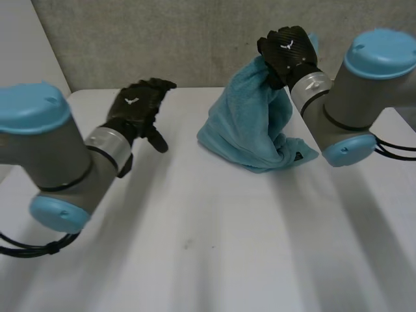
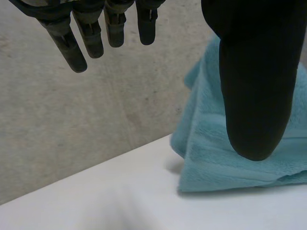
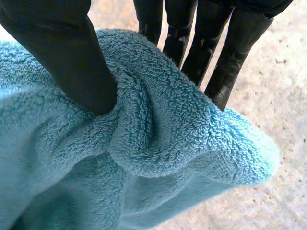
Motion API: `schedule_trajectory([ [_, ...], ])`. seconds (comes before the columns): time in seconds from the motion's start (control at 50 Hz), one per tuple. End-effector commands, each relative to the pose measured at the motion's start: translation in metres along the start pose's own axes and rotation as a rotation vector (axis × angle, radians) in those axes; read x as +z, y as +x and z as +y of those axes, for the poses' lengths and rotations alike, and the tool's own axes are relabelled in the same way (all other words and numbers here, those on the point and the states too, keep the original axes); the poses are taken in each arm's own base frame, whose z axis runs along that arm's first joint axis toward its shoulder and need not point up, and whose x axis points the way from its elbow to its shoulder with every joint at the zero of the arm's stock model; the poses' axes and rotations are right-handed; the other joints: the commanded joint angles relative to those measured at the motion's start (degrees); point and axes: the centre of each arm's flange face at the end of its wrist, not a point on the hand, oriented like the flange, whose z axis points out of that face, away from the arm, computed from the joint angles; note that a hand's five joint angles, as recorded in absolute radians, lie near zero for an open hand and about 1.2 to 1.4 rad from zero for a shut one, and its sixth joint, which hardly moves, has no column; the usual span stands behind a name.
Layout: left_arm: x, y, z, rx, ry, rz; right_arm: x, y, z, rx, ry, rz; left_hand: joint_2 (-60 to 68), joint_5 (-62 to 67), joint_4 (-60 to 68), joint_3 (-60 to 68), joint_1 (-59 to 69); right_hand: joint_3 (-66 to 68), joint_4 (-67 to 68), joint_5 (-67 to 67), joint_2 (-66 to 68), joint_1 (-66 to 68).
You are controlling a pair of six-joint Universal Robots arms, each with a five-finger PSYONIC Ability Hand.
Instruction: Fold the laundry
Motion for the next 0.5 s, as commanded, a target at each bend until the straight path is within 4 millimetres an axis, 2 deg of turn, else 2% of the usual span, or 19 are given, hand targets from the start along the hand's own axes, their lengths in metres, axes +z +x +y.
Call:
schedule_trajectory([
  [0.02, 0.014, 0.029, 0.036, -0.076, -0.043, 0.078, -0.043, -0.015, -0.040, 0.021, 0.001, -0.061, 0.8, -1.3, 0.6, 0.6, 0.0, 13.8, 11.9, 19.0, 13.2, 27.0],
  [0.06, 0.016, 0.033, 0.043, -0.099, -0.056, 0.088, -0.063, -0.017, -0.053, 0.025, -0.005, -0.078, 0.8, -1.3, 0.6, 0.6, 0.0, 13.8, 11.9, 19.0, 13.2, 27.0],
  [0.08, 0.018, 0.036, 0.049, -0.123, -0.068, 0.094, -0.063, -0.017, -0.053, 0.025, -0.005, -0.078, 0.8, -1.3, 0.6, 0.6, 0.0, 13.8, 11.9, 19.0, 13.2, 27.0],
  [0.12, 0.020, 0.039, 0.056, -0.146, -0.080, 0.098, -0.083, -0.020, -0.064, 0.028, -0.006, -0.095, 0.8, -1.3, 0.6, 0.6, 0.0, 13.8, 11.9, 19.0, 13.2, 27.0],
  [0.14, 0.022, 0.041, 0.060, -0.171, -0.087, 0.103, -0.083, -0.020, -0.064, 0.028, -0.006, -0.095, 1.0, -1.1, 0.8, 0.8, 0.2, 13.8, 11.9, 19.0, 13.2, 27.0],
  [0.18, 0.024, 0.043, 0.064, -0.193, -0.091, 0.106, -0.102, -0.023, -0.077, 0.032, 0.003, -0.107, 1.1, -0.9, 0.9, 0.9, 0.3, 13.8, 11.9, 19.0, 13.2, 27.0],
  [0.28, 0.026, 0.047, 0.077, -0.264, -0.113, 0.110, -0.123, -0.020, -0.093, 0.036, 0.024, -0.103, 6.9, 4.8, 6.6, 6.7, 6.0, 13.8, 11.9, 19.0, 13.2, 27.0],
  [0.3, 0.025, 0.049, 0.080, -0.286, -0.123, 0.112, -0.123, -0.020, -0.093, 0.036, 0.024, -0.103, 17.0, 15.0, 16.8, 16.8, 16.2, 13.8, 11.9, 19.0, 13.2, 27.0],
  [0.32, 0.025, 0.049, 0.080, -0.286, -0.123, 0.112, -0.126, -0.017, -0.097, 0.036, 0.029, -0.093, 17.1, 15.1, 16.9, 16.9, 16.3, 13.8, 11.9, 19.0, 13.2, 27.0],
  [0.36, 0.020, 0.056, 0.086, -0.323, -0.149, 0.121, -0.130, -0.016, -0.099, 0.038, 0.032, -0.090, 46.7, 44.7, 46.5, 46.5, 45.9, 13.8, 11.9, 19.0, 13.2, 27.0],
  [0.38, 0.020, 0.056, 0.086, -0.323, -0.149, 0.121, -0.132, -0.016, -0.099, 0.039, 0.028, -0.085, 46.9, 44.8, 46.7, 46.7, 46.1, 13.8, 11.9, 19.0, 13.2, 27.0],
  [0.4, 0.019, 0.057, 0.086, -0.340, -0.154, 0.121, -0.132, -0.014, -0.097, 0.038, 0.024, -0.075, 66.7, 64.7, 66.5, 66.5, 65.9, 13.8, 11.9, 19.0, 13.2, 27.0],
  [0.42, 0.017, 0.057, 0.085, -0.353, -0.154, 0.115, -0.132, -0.014, -0.097, 0.038, 0.024, -0.075, 70.5, 68.5, 70.3, 70.4, 69.7, 13.8, 11.9, 19.0, 13.2, 27.0],
  [0.48, 0.015, 0.056, 0.081, -0.361, -0.151, 0.112, -0.131, -0.010, -0.095, 0.036, 0.007, -0.048, 70.6, 68.5, 70.4, 70.4, 69.8, 13.8, 11.9, 19.0, 13.2, 27.0],
  [0.5, 0.012, 0.055, 0.071, -0.364, -0.134, 0.112, -0.129, -0.009, -0.092, 0.033, -0.009, -0.029, 70.6, 68.5, 70.4, 70.4, 69.8, 13.8, 11.9, 19.0, 13.2, 27.0],
])
